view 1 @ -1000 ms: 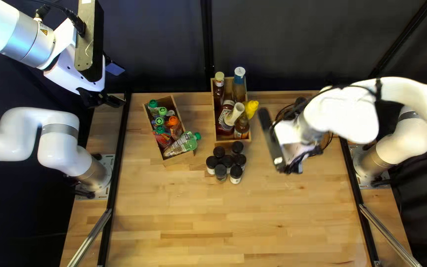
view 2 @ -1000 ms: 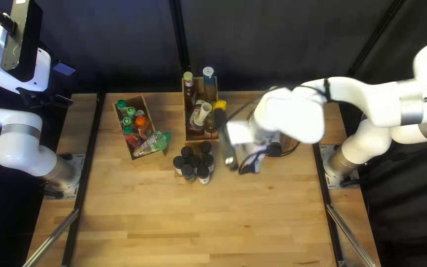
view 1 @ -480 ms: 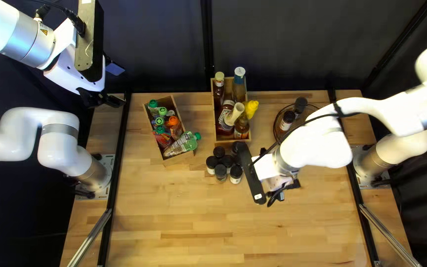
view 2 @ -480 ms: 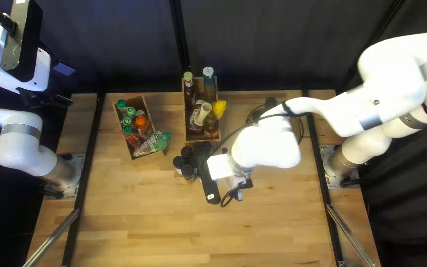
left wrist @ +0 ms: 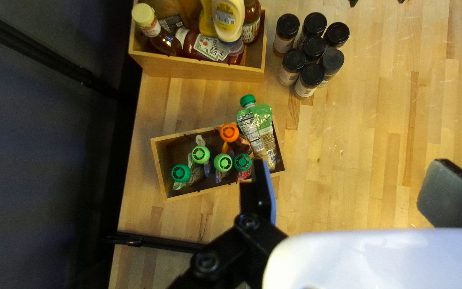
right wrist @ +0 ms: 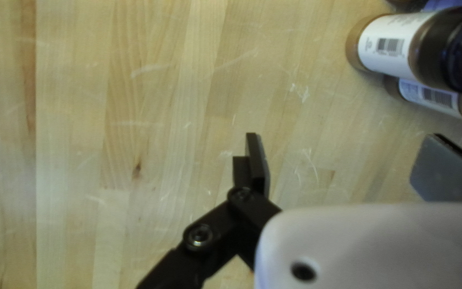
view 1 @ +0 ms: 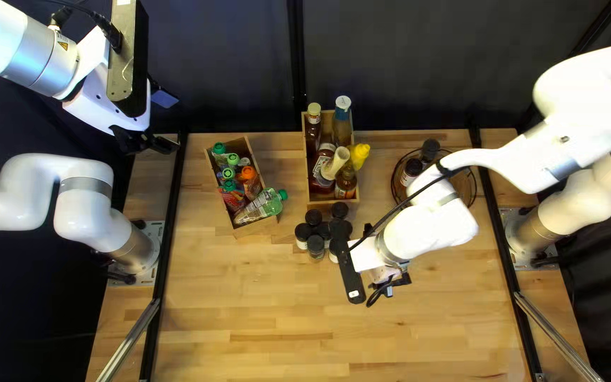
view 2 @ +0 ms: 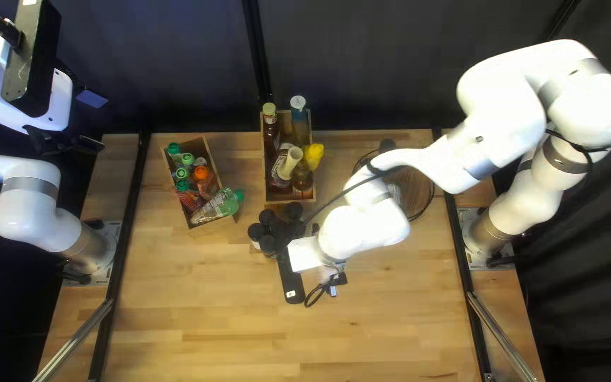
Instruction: Separate condiments, baby food and spices and place it in 3 different racks/containers
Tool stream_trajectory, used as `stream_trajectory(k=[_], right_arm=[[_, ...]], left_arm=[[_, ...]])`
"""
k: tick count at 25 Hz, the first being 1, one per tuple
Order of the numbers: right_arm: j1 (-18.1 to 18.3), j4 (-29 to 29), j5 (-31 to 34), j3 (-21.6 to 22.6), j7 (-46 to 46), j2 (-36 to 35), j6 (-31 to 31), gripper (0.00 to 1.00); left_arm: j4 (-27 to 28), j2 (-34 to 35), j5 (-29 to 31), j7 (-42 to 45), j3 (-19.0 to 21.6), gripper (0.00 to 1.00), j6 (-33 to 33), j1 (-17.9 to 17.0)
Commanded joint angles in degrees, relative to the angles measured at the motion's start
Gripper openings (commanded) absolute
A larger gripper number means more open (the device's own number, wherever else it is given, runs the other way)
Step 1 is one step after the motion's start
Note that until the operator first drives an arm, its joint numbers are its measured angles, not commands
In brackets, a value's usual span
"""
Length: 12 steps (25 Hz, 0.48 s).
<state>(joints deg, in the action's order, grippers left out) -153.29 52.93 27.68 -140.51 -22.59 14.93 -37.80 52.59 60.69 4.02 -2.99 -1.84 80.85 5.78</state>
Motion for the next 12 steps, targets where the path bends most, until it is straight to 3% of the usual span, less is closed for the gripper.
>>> stream_trajectory(k=[1, 12], right_arm=[[-0.35, 0.76, 1.43, -1.22, -1.29, 1.13, -0.63, 1.0], [0.2, 4.35, 3.26, -3.11, 0.38, 4.19, -1.47, 1.0]], left_arm=[[0.0, 0.0, 0.0, 0.0, 0.0, 1.0, 0.0, 0.0], [0.0, 0.0, 0.0, 0.0, 0.0, 1.0, 0.0, 0.0]])
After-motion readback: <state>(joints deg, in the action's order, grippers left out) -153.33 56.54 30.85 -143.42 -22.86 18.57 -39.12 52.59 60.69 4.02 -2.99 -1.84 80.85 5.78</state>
